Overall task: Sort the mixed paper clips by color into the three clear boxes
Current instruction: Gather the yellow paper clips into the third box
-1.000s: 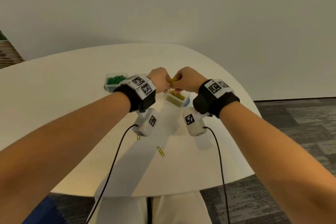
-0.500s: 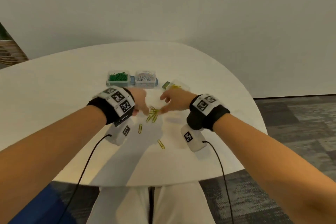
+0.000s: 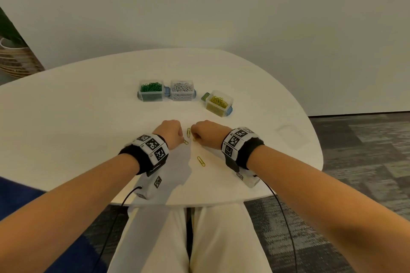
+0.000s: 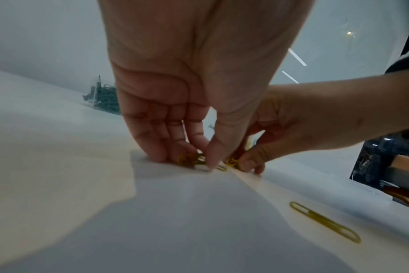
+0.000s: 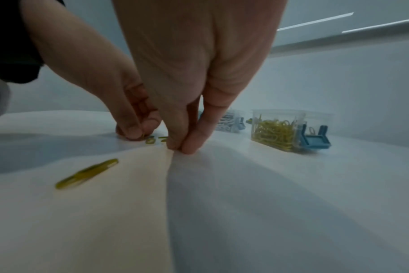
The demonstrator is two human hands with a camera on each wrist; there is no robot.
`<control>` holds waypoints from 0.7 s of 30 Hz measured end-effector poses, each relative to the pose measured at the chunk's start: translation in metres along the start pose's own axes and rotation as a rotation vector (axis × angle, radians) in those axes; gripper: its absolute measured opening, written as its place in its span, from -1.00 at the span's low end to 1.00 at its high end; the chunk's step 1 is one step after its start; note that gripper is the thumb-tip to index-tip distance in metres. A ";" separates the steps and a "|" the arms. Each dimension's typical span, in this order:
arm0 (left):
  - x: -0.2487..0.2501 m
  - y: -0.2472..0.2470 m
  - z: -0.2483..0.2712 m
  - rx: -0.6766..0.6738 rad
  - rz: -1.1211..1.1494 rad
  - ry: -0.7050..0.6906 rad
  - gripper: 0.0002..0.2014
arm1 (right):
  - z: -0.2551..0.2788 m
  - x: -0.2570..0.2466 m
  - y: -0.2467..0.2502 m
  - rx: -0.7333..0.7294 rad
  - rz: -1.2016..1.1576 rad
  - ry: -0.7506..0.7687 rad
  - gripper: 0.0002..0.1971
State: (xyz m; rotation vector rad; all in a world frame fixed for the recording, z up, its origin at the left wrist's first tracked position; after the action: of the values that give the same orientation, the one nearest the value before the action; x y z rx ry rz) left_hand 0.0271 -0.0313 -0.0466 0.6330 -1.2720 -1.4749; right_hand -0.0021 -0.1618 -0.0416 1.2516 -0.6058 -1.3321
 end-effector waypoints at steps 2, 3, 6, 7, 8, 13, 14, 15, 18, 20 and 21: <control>0.000 0.002 0.004 0.041 0.168 -0.042 -0.93 | 0.002 0.010 0.000 0.000 0.005 -0.055 -0.93; 0.000 0.002 0.007 0.043 0.238 -0.073 -0.93 | 0.004 0.017 0.001 0.017 -0.016 -0.076 -0.93; 0.003 0.002 0.007 0.061 0.216 -0.142 -0.84 | 0.011 0.043 0.005 0.141 -0.340 -0.187 -0.93; 0.002 0.003 0.004 0.059 0.171 -0.144 -0.83 | 0.015 0.052 0.004 0.200 -0.590 -0.246 -0.89; 0.002 0.003 0.001 0.045 0.115 -0.150 -0.85 | 0.021 0.055 0.003 0.251 -0.941 -0.285 -0.89; -0.005 -0.003 -0.011 -0.062 -0.112 -0.271 -0.75 | 0.047 0.049 0.001 0.240 -2.208 -0.260 -0.91; -0.004 -0.003 -0.011 -0.063 -0.109 -0.294 -0.78 | 0.047 0.050 0.001 0.229 -2.189 -0.305 -0.92; -0.004 -0.002 -0.012 -0.063 -0.101 -0.315 -0.80 | 0.046 0.051 0.002 0.222 -2.099 -0.362 -0.93; -0.004 0.001 -0.012 -0.026 0.006 -0.313 -0.89 | 0.033 0.057 0.006 0.184 -1.182 -0.506 -0.79; -0.004 0.004 -0.012 0.019 0.288 -0.230 -0.93 | 0.023 0.052 0.007 0.136 -0.568 -0.479 -0.66; -0.004 0.005 -0.012 0.021 0.502 -0.163 -0.90 | 0.021 0.047 0.005 0.110 -0.421 -0.452 -0.65</control>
State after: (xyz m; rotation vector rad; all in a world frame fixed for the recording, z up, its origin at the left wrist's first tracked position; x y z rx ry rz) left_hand 0.0409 -0.0317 -0.0466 0.1824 -1.4452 -1.1098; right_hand -0.0085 -0.2124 -0.0453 1.2126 -0.7628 -1.9857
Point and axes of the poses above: each hand's wrist, its own z-axis away from the middle knuckle, its own y-axis out of the back of the hand, x = y × z, the point moved 3 cm from there along -z, towards the middle knuckle, and after that the axes turned 10 degrees about -z, right-handed, at the moved point
